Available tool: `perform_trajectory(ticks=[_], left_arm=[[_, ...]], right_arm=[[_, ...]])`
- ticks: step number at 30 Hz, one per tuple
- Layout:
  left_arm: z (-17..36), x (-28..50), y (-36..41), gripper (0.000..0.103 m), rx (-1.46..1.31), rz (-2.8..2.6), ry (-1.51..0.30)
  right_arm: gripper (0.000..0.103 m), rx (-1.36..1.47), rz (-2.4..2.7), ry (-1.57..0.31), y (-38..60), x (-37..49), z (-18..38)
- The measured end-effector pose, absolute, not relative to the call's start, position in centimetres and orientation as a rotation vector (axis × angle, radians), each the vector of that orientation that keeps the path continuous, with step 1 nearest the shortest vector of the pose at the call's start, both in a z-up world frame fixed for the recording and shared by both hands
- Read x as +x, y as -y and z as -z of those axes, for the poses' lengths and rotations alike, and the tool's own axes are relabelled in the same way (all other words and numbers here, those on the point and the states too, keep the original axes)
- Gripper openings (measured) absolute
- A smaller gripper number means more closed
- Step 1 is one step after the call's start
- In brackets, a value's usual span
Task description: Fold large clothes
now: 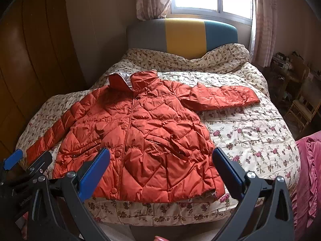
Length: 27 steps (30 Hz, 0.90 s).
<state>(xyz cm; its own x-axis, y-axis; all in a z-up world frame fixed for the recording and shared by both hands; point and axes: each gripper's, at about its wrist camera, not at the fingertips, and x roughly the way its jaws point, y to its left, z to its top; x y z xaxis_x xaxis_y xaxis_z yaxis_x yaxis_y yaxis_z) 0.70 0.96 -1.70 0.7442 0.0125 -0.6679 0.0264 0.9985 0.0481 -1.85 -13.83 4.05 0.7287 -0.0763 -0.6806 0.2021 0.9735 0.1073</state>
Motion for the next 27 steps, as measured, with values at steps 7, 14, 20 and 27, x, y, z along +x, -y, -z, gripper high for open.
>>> perform_trajectory(ticks=[7, 14, 20, 27], left_arm=[[1.9, 0.6, -0.9, 0.100, 0.060, 0.005, -0.735], [2.1, 0.6, -0.7, 0.100, 0.061, 0.009, -0.738], [2.2, 1.2, -0.3, 0.100, 0.068, 0.005, -0.746], [2.3, 2.2, 0.4, 0.100, 0.092, 0.013, -0.760]], right_arm=[[0.101, 0.189, 0.148, -0.751, 14.0, -1.7, -3.6], [0.101, 0.189, 0.144, -0.769, 14.1, -1.3, -3.3], [0.101, 0.186, 0.144, -0.774, 14.1, -1.0, -3.1], [0.101, 0.193, 0.150, -0.807, 14.8, 0.6, -2.1]])
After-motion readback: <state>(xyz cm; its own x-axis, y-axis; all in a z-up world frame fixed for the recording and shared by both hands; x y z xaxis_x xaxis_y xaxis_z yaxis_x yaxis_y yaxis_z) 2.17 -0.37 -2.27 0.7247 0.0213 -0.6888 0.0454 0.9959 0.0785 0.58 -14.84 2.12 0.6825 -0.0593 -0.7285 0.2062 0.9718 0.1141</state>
